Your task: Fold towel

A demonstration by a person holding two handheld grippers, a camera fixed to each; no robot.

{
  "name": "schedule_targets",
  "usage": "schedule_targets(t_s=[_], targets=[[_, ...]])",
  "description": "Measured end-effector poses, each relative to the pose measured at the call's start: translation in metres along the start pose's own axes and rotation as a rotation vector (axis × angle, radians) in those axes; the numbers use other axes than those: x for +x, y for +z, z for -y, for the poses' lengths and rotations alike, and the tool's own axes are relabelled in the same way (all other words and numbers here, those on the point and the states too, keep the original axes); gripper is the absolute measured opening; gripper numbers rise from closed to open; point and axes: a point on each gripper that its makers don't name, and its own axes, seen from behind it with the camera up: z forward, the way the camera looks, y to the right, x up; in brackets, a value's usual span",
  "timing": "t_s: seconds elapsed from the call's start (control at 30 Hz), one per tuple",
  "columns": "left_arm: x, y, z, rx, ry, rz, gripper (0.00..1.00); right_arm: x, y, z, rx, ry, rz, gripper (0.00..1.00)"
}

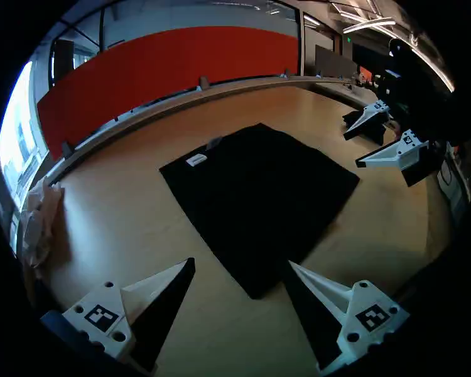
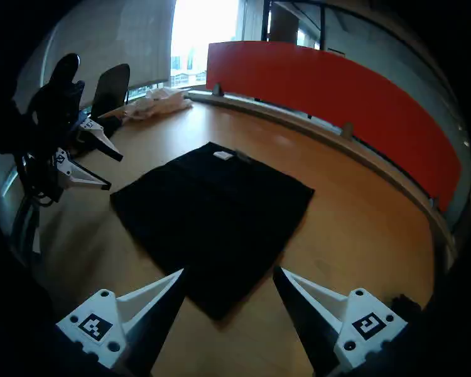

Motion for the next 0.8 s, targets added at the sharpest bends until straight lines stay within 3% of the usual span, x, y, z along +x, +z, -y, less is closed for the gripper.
schedule_targets(t_s=[0.43,0.8], targets=[[-0.031,0.016,-0.017,-0.052,-0.016,0.094,0.99,-0.039,0.006,0.006,0.049,0.003,0.086,0.99],[-0.036,0.024,-0.024,-0.078,-0.020,0.127,0.99,-0.049,0.009,0.007,0.077,-0.007,0.115,0.91]])
